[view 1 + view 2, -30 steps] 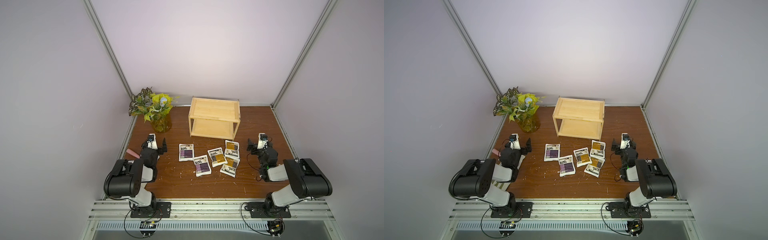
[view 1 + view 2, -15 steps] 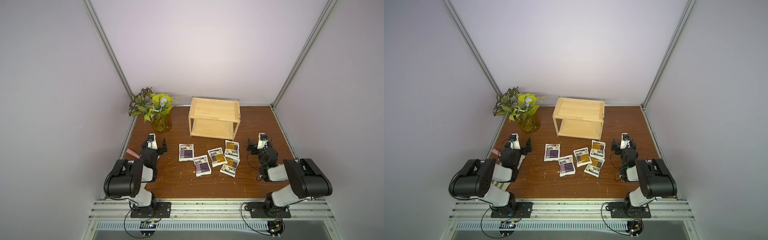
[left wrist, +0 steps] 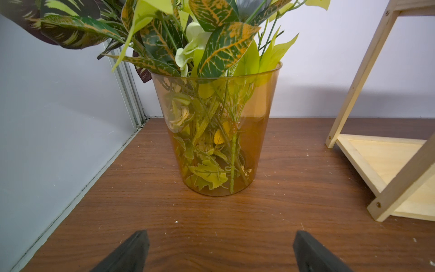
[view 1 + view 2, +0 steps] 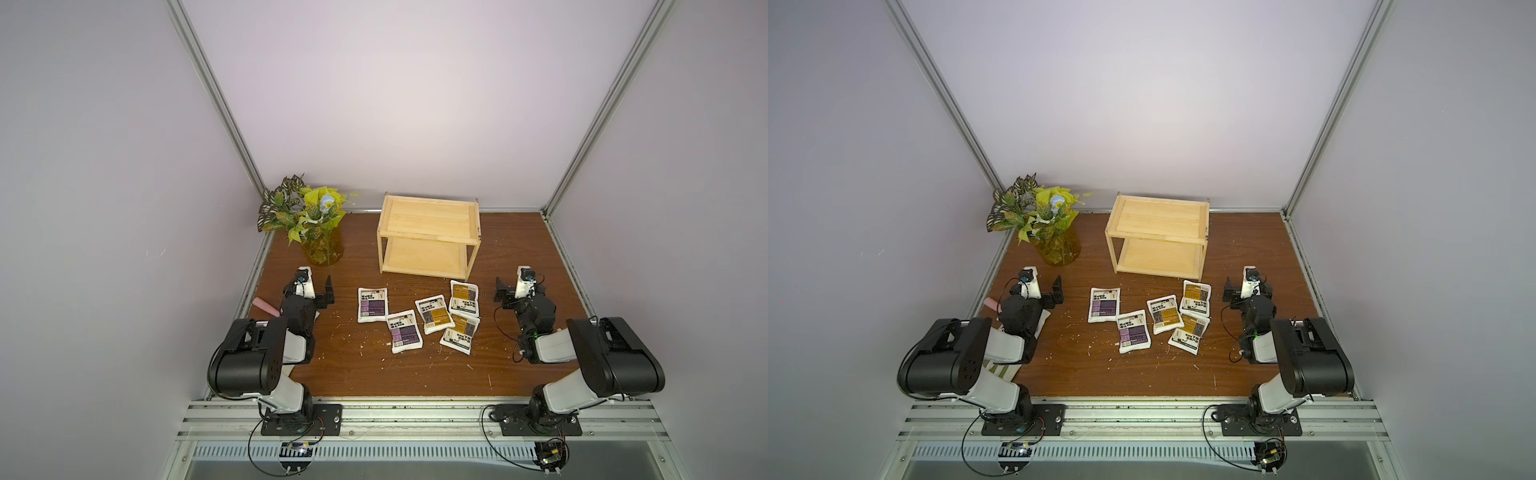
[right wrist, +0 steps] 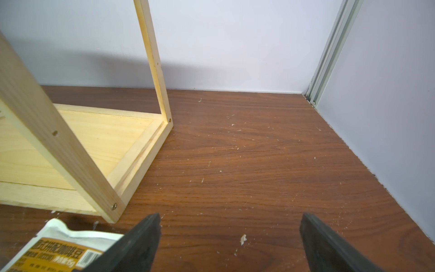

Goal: Place the bagged coffee beans on the shelf by color
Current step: Pick up the bagged coffee beans at the center of the board.

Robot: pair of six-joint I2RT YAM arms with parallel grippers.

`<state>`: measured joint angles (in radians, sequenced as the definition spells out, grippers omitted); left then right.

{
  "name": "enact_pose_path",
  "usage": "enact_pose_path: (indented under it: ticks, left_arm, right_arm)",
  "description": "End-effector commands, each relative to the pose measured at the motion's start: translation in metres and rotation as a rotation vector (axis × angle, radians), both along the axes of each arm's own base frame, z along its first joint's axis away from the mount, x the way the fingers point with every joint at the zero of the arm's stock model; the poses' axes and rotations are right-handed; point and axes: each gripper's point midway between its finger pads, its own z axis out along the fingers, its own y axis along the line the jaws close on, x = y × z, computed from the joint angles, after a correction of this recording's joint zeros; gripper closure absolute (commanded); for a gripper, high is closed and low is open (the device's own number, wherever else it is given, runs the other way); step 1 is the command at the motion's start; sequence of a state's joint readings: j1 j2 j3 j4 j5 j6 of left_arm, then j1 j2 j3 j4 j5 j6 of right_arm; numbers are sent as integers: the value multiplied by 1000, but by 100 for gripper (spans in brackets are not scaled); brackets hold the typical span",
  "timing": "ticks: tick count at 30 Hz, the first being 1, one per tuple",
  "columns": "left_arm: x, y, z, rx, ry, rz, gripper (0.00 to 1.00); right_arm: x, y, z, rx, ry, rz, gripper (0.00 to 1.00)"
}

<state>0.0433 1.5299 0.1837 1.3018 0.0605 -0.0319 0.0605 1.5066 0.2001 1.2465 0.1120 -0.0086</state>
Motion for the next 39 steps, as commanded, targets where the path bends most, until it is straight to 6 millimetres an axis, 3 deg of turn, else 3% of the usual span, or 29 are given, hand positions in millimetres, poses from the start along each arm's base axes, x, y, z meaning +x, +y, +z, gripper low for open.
enact_pose_path:
  ticks: [1,3,6,9,12,16,19,22,30,34,39]
  left_arm:
    - [-2,-11,23,35,-57,-32,0]
    - [-4,-8,31,46,-64,7,0]
    - [-8,-14,45,77,-81,12,0]
    - [-11,-10,67,43,-121,44,0]
    - [-7,-12,92,11,-147,35,0]
    - [1,-22,121,-109,-111,-9,0]
    - [4,-41,133,-180,-53,-71,0]
    - [1,-69,132,-176,13,-137,0]
    - [-28,-154,96,-338,223,-321,0]
    - [-39,-195,84,-381,317,-395,0]
    - [-43,-233,68,-466,464,-467,0]
  right_arm:
    - [1,-17,45,27,-80,-103,1]
    - [0,-23,55,88,-58,-146,0]
    - [-7,-16,65,202,-52,-119,0]
    - [-26,-34,63,502,-69,-274,0]
    - [-39,-41,60,657,-42,-317,0]
    - [-37,-22,61,700,53,-217,0]
    - [-36,0,56,719,168,-125,1]
    - [-40,25,51,818,259,-26,1]
    - [-60,86,17,917,583,193,0]
    - [-71,124,13,916,681,314,0]
    - [-84,175,11,877,771,457,0]
